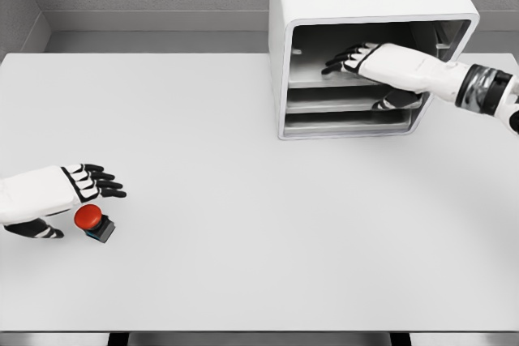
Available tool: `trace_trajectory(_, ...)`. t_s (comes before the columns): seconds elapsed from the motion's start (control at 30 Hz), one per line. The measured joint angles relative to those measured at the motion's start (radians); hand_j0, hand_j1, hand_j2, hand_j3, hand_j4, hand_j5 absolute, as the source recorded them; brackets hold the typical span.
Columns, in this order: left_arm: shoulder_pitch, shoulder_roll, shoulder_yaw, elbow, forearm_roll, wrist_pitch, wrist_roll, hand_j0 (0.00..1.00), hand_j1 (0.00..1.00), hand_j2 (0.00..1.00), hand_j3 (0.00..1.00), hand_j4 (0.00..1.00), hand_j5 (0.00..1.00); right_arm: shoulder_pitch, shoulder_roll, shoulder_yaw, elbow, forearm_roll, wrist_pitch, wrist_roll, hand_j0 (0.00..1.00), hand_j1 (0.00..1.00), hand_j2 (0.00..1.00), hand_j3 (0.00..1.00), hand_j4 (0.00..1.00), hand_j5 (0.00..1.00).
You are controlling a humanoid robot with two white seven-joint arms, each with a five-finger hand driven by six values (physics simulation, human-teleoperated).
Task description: Slide open multi-storey tabletop storage cabinets and put open load switch and slide close multi-storey tabletop storage cabinets
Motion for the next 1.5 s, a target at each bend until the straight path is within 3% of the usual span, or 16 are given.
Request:
trace_trajectory(0.37, 0.015, -0.005, 0.002, -0.030, 0.000, 0.000, 0.001, 1.00, 1.00, 1.00, 1.00, 1.00, 1.00, -0.028, 0.045, 0.024, 0.085, 0.012, 0.007, 0.000, 0.96, 0.96, 0.96, 0.96, 0.96, 0.96)
trace_trajectory(0.53, 0.014, -0.007, 0.003, -0.038, -0.002, 0.000, 0.001, 0.79, 0.79, 0.79, 0.79, 0.79, 0.79, -0.022, 0.045, 0.024, 0.084, -0.003, 0.017, -0.003, 0.96, 0.96, 0.96, 0.96, 0.96, 0.96)
trace_trajectory(0.7, 0.014, -0.006, 0.004, -0.035, -0.010, 0.000, -0.005, 0.77, 0.77, 0.77, 0.77, 0.77, 0.77, -0.014, 0.042, 0.024, 0.082, -0.008, 0.019, -0.004, 0.96, 0.96, 0.96, 0.96, 0.96, 0.96)
trace_trajectory(1.23, 0.018, -0.006, 0.001, -0.027, -0.018, 0.000, -0.006, 0.77, 0.77, 0.77, 0.77, 0.77, 0.77, 0.028, 0.004, 0.019, -0.002, 0.033, 0.007, -0.003, 0.96, 0.96, 0.96, 0.96, 0.96, 0.96)
trace_trajectory(1.5, 0.018, -0.006, -0.001, -0.026, -0.018, 0.000, -0.011, 0.71, 0.71, 0.71, 0.71, 0.71, 0.71, 0.055, -0.032, 0.017, -0.049, 0.018, 0.001, -0.003, 0.96, 0.96, 0.96, 0.96, 0.96, 0.96)
